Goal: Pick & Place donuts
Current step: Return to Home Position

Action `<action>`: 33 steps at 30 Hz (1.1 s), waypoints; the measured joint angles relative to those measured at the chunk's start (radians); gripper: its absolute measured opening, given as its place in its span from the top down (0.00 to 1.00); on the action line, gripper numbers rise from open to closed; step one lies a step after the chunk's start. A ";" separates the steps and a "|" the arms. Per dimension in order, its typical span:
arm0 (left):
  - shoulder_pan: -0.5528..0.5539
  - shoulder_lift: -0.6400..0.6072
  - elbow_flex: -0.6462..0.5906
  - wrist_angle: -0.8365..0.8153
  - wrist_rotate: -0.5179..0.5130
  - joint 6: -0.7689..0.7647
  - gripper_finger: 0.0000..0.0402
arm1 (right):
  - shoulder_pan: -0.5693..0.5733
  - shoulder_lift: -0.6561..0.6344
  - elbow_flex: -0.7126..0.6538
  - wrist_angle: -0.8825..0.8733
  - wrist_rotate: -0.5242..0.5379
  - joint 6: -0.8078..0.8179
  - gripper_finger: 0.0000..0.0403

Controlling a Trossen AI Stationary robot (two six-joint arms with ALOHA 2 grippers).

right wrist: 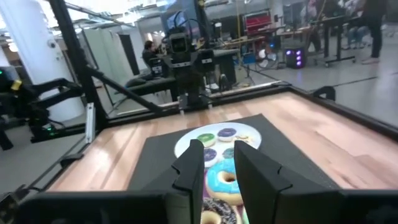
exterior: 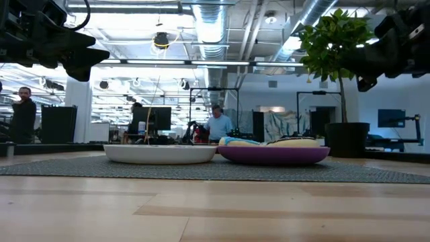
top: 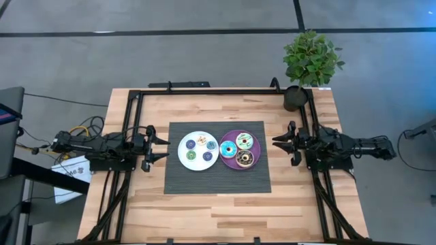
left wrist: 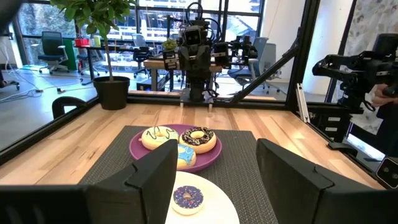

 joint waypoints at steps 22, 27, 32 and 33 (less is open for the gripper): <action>0.000 0.000 0.000 0.000 0.000 0.000 0.47 | -0.028 0.001 -0.005 0.009 0.003 -0.017 0.82; 0.000 0.000 0.000 0.000 0.000 0.000 0.47 | -0.028 0.001 -0.005 0.008 0.003 -0.017 0.82; 0.000 0.000 0.000 0.000 0.000 0.000 0.47 | -0.028 0.001 -0.005 0.008 0.003 -0.017 0.82; 0.000 0.000 0.000 0.000 0.000 0.000 0.47 | -0.028 0.001 -0.005 0.008 0.003 -0.017 0.82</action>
